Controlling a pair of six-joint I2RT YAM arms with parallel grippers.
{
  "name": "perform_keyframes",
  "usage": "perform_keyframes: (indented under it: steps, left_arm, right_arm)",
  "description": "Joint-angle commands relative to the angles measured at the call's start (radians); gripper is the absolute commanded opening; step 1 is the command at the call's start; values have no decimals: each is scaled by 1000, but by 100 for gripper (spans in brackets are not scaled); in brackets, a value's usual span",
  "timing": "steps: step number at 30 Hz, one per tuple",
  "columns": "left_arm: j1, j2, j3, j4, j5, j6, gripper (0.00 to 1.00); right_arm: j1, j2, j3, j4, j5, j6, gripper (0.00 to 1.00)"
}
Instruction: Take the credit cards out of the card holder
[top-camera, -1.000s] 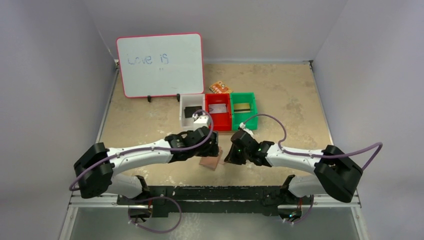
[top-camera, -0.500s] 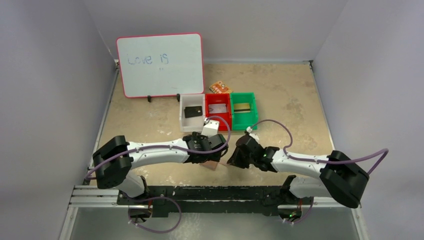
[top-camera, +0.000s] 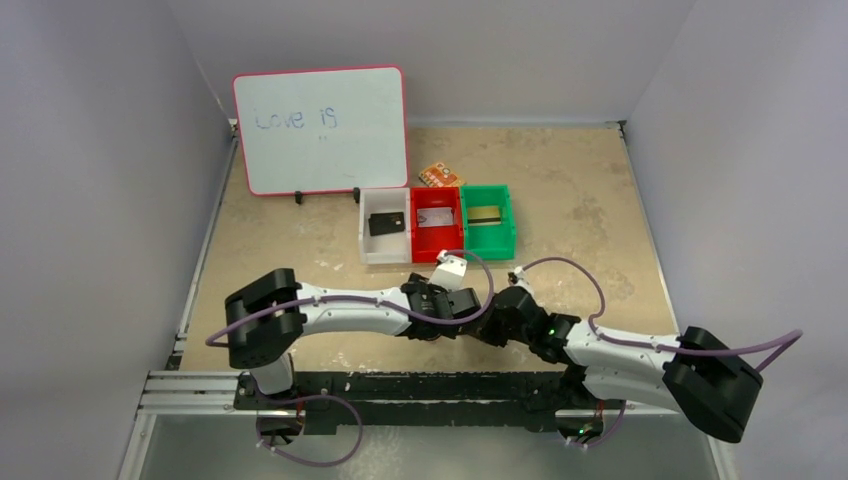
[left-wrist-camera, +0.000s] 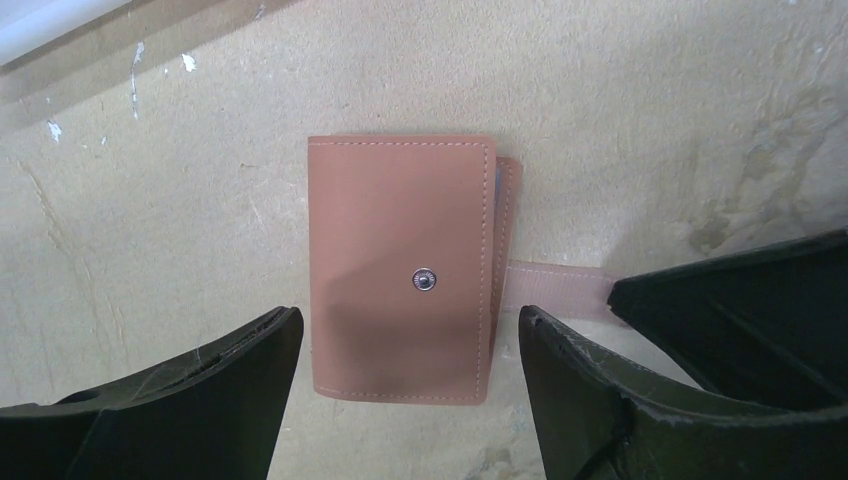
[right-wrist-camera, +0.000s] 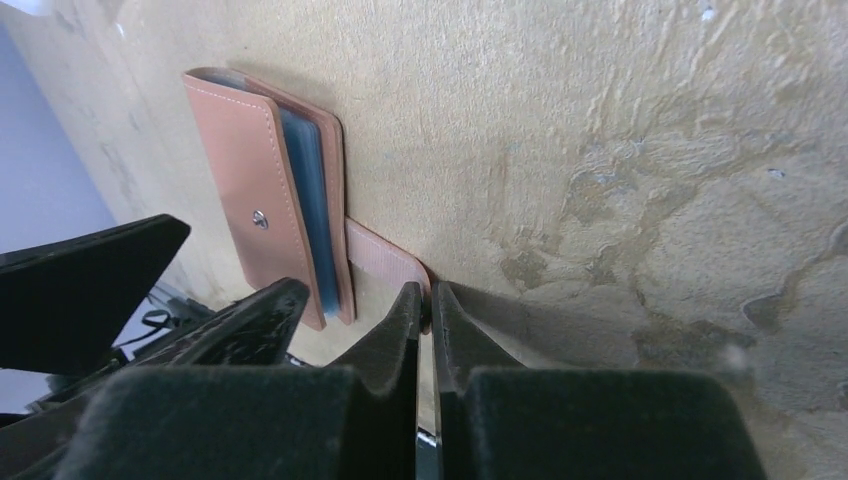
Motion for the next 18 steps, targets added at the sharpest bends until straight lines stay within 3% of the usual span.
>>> perform_keyframes:
  steps: [1,10,18]
  left_arm:
    - [-25,58,72,-63,-123,-15,79]
    - [-39,138,108,-172,-246,-78,69]
    - [-42,58,83,-199,-319,-129,62]
  right_arm:
    - [-4,-15,-40,46,2,64,4]
    - [-7,-55,-47,-3,19,68,5]
    - [-13,-115,16,-78,36,11,3]
